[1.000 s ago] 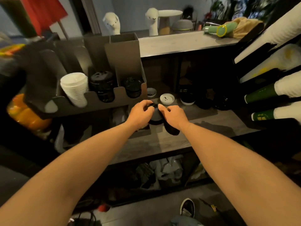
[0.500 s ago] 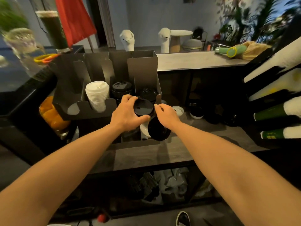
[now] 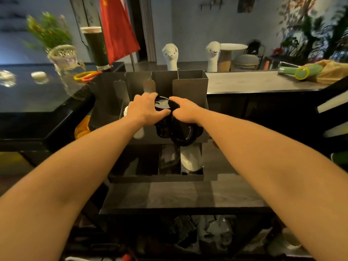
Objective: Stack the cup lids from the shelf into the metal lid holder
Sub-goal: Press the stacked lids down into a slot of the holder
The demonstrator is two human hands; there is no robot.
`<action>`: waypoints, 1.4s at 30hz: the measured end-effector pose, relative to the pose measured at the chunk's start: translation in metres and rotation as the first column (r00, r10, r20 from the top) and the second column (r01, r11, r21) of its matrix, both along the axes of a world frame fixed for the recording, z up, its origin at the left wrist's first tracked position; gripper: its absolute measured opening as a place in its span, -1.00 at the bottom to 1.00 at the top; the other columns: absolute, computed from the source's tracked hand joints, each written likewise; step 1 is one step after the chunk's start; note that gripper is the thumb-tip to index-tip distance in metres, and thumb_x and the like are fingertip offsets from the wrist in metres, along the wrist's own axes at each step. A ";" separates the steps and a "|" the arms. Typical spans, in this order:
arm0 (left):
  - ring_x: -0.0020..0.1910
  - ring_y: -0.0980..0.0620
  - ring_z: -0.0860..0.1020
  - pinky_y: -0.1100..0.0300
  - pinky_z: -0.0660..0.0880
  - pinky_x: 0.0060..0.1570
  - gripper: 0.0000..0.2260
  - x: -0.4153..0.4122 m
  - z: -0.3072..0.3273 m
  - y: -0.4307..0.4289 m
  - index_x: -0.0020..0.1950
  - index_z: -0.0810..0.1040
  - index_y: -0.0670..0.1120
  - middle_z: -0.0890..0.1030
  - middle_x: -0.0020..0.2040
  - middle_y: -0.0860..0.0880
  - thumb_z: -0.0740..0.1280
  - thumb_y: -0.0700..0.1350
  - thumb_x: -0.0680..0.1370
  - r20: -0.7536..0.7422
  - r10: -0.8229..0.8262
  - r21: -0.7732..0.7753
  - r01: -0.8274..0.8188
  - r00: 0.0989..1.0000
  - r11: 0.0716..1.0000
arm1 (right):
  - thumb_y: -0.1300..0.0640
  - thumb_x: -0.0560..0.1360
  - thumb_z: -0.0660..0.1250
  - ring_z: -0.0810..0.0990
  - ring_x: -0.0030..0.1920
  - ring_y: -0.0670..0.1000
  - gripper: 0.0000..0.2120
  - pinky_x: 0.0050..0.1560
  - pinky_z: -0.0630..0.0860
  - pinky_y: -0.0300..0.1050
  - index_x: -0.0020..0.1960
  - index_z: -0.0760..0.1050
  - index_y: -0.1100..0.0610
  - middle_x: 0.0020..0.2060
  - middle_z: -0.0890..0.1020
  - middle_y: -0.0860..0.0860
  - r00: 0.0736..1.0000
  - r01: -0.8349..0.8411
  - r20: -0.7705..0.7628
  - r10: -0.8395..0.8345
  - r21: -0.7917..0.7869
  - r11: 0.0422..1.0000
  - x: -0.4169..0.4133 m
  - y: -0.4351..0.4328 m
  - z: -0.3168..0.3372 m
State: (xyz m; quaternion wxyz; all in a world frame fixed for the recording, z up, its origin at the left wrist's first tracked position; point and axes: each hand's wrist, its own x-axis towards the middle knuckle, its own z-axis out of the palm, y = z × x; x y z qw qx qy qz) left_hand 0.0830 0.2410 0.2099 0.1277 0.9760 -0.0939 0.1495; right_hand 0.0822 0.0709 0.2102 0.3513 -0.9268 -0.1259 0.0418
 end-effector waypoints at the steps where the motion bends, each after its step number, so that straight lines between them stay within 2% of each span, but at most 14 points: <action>1: 0.32 -0.18 0.42 -0.13 0.46 0.24 -0.32 0.002 0.002 -0.002 0.45 0.39 -0.05 0.51 0.35 -0.11 0.33 0.34 0.48 0.021 0.016 0.046 -0.017 1.000 0.999 | 0.23 0.59 0.22 0.28 0.49 0.14 -0.36 0.41 0.32 0.00 0.61 0.09 0.05 0.54 0.25 0.09 1.000 -0.003 -0.010 0.003 -0.030 1.000 0.004 0.001 0.002; 4: 0.39 -0.18 0.32 -0.14 0.36 0.29 -0.37 0.007 0.004 -0.010 0.45 0.39 -0.01 0.51 0.35 -0.09 0.28 0.34 0.51 0.010 0.050 0.171 -0.051 0.999 0.984 | 0.22 0.59 0.22 0.31 0.47 0.15 -0.36 0.40 0.34 0.01 0.61 0.09 0.05 0.53 0.27 0.10 0.999 -0.011 -0.041 0.007 -0.084 0.996 0.014 0.003 0.005; 10: 0.38 -0.18 0.29 -0.12 0.30 0.29 -0.45 0.014 -0.006 -0.018 0.32 0.46 -0.05 0.55 0.25 -0.12 0.20 0.34 0.55 -0.086 0.123 0.245 -0.099 0.989 0.965 | 0.22 0.60 0.20 0.28 0.49 0.15 -0.41 0.41 0.30 -0.01 0.59 0.14 0.09 0.53 0.27 0.11 0.996 -0.041 -0.084 0.027 -0.160 0.986 0.022 0.005 0.002; 15: 0.34 -0.17 0.34 -0.10 0.32 0.28 -0.42 0.013 -0.009 -0.016 0.28 0.48 -0.07 0.58 0.21 -0.10 0.22 0.37 0.53 -0.022 0.116 0.289 -0.104 0.993 0.952 | 0.24 0.59 0.20 0.26 0.50 0.15 -0.40 0.47 0.30 0.06 0.59 0.16 0.05 0.54 0.25 0.10 0.994 -0.044 -0.104 0.030 -0.136 0.990 0.023 0.003 -0.005; 18: 0.31 -0.15 0.37 -0.07 0.35 0.23 -0.40 0.011 -0.011 -0.018 0.26 0.49 -0.07 0.59 0.18 -0.09 0.19 0.40 0.52 0.015 0.104 0.352 -0.102 0.994 0.930 | 0.25 0.59 0.20 0.29 0.48 0.15 -0.39 0.42 0.32 0.01 0.59 0.16 0.02 0.53 0.27 0.10 0.994 -0.042 -0.104 0.028 -0.133 0.990 0.023 0.001 -0.010; 21: 0.32 -0.17 0.38 -0.08 0.37 0.23 -0.36 0.012 -0.019 -0.016 0.31 0.46 -0.08 0.54 0.26 -0.11 0.20 0.41 0.51 0.062 0.087 0.364 -0.103 0.994 0.926 | 0.22 0.59 0.21 0.29 0.48 0.16 -0.37 0.41 0.31 0.01 0.60 0.12 -0.02 0.54 0.27 0.09 0.994 -0.046 -0.109 0.030 -0.149 0.988 0.019 0.001 -0.011; 26: 0.30 -0.19 0.39 -0.10 0.37 0.24 -0.35 0.015 -0.023 -0.015 0.31 0.47 -0.10 0.53 0.27 -0.12 0.25 0.39 0.49 0.076 0.095 0.289 -0.113 0.993 0.951 | 0.22 0.60 0.20 0.38 0.40 0.14 -0.35 0.32 0.38 -0.03 0.62 0.06 -0.03 0.51 0.29 0.11 0.990 -0.050 -0.137 0.035 -0.106 0.993 0.014 0.002 -0.012; 29: 0.30 -0.18 0.40 -0.12 0.37 0.27 -0.35 0.015 -0.024 -0.016 0.29 0.48 -0.09 0.54 0.25 -0.11 0.26 0.41 0.47 0.062 0.127 0.224 -0.137 0.990 0.965 | 0.23 0.60 0.20 0.34 0.44 0.15 -0.33 0.35 0.34 -0.04 0.62 0.03 -0.06 0.53 0.25 0.10 0.989 -0.040 -0.142 0.029 -0.079 0.996 0.015 0.000 -0.014; 33: 0.31 -0.17 0.38 -0.10 0.36 0.27 -0.32 0.013 -0.023 -0.016 0.35 0.45 -0.07 0.50 0.29 -0.11 0.27 0.42 0.46 0.036 0.133 0.149 -0.137 0.990 0.979 | 0.24 0.59 0.21 0.40 0.40 0.15 -0.26 0.32 0.41 -0.02 0.62 -0.07 -0.12 0.54 0.23 0.10 0.994 0.009 -0.106 -0.005 0.044 0.999 0.012 -0.003 -0.019; 35: 0.32 -0.15 0.38 -0.10 0.35 0.28 -0.34 0.010 -0.024 -0.015 0.39 0.43 -0.05 0.49 0.32 -0.11 0.28 0.39 0.48 0.073 0.106 0.069 -0.111 0.992 0.991 | 0.23 0.59 0.22 0.37 0.42 0.15 -0.26 0.33 0.41 -0.01 0.62 -0.07 -0.10 0.55 0.21 0.09 0.998 0.036 -0.053 -0.031 0.110 0.993 0.008 -0.005 -0.019; 37: 0.30 -0.13 0.41 -0.09 0.34 0.27 -0.45 0.005 -0.025 -0.013 0.37 0.45 -0.04 0.51 0.31 -0.08 0.31 0.29 0.53 0.152 0.054 -0.043 -0.049 0.987 0.998 | 0.23 0.58 0.22 0.41 0.40 0.13 -0.31 0.31 0.45 0.02 0.61 0.03 -0.09 0.55 0.24 0.06 0.998 0.054 0.025 -0.059 0.156 0.986 0.005 -0.007 -0.019; 39: 0.22 -0.09 0.48 -0.02 0.39 0.17 -0.57 -0.002 -0.026 -0.012 0.32 0.49 -0.04 0.57 0.22 -0.06 0.33 0.18 0.56 0.234 -0.013 -0.130 0.045 0.972 0.990 | 0.22 0.57 0.21 0.46 0.32 0.09 -0.43 0.22 0.51 0.00 0.55 0.23 -0.04 0.47 0.36 0.03 0.987 0.097 0.103 -0.120 0.205 0.974 0.002 -0.010 -0.020; 42: 0.02 0.00 0.57 0.23 0.45 -0.09 -0.66 -0.019 -0.027 -0.016 0.27 0.51 -0.05 0.59 0.02 0.02 0.33 0.11 0.59 0.233 -0.161 -0.232 0.215 0.959 0.949 | 0.24 0.59 0.18 0.51 0.15 0.00 -0.67 -0.02 0.44 -0.19 0.30 0.53 0.07 0.17 0.57 0.00 0.958 0.199 0.111 -0.266 0.413 0.889 -0.004 -0.013 -0.019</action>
